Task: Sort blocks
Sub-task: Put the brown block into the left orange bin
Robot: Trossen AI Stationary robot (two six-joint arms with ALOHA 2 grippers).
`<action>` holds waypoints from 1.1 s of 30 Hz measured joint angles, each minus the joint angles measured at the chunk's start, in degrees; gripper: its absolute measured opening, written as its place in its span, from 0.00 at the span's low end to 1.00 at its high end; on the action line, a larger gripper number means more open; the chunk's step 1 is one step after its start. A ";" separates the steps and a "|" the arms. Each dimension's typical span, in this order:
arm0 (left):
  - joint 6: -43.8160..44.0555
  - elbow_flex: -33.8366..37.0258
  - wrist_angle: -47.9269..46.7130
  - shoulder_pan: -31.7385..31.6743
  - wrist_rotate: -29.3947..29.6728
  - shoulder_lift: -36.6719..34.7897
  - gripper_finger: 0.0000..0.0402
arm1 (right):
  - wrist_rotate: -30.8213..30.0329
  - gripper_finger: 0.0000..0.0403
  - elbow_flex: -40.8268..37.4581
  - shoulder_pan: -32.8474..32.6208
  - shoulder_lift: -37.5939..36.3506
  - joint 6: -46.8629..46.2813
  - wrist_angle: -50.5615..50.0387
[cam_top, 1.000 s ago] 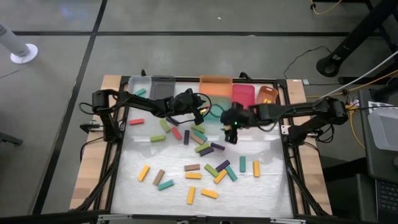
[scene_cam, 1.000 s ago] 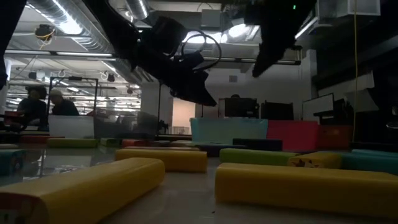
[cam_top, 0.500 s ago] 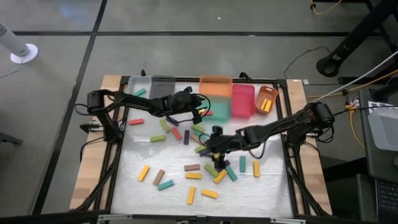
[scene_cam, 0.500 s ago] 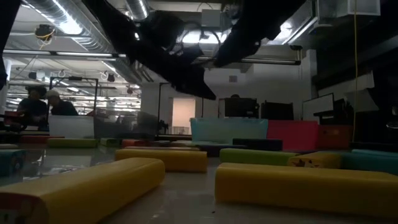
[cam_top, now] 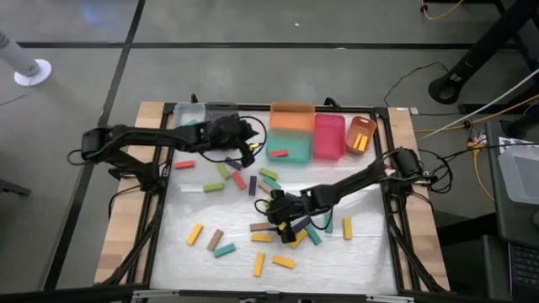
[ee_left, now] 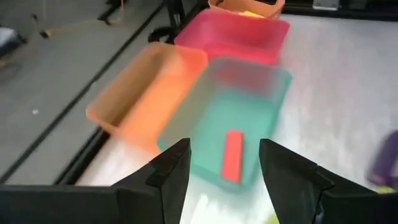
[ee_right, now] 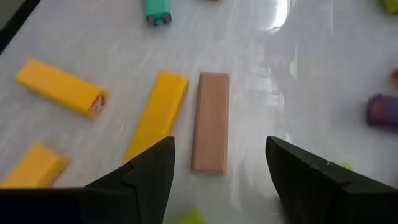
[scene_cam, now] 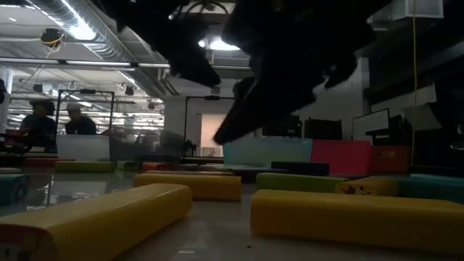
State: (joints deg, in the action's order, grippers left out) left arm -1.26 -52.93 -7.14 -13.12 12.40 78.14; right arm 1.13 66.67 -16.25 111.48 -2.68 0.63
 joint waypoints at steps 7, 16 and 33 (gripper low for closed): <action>4.29 0.00 -8.71 3.86 -0.20 -3.77 0.44 | 0.53 0.62 -0.05 0.00 3.56 0.06 2.81; 9.85 0.02 -15.51 10.27 -0.24 -3.77 0.44 | 1.81 0.62 0.20 0.04 7.29 0.12 7.08; 29.39 0.02 -31.70 24.80 -8.27 -3.75 0.44 | -0.11 0.25 5.96 3.63 5.85 2.94 -2.48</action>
State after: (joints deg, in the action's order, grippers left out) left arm 28.13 -52.90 -38.83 11.68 4.14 74.39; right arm 1.02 72.63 -12.62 117.33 0.25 -1.86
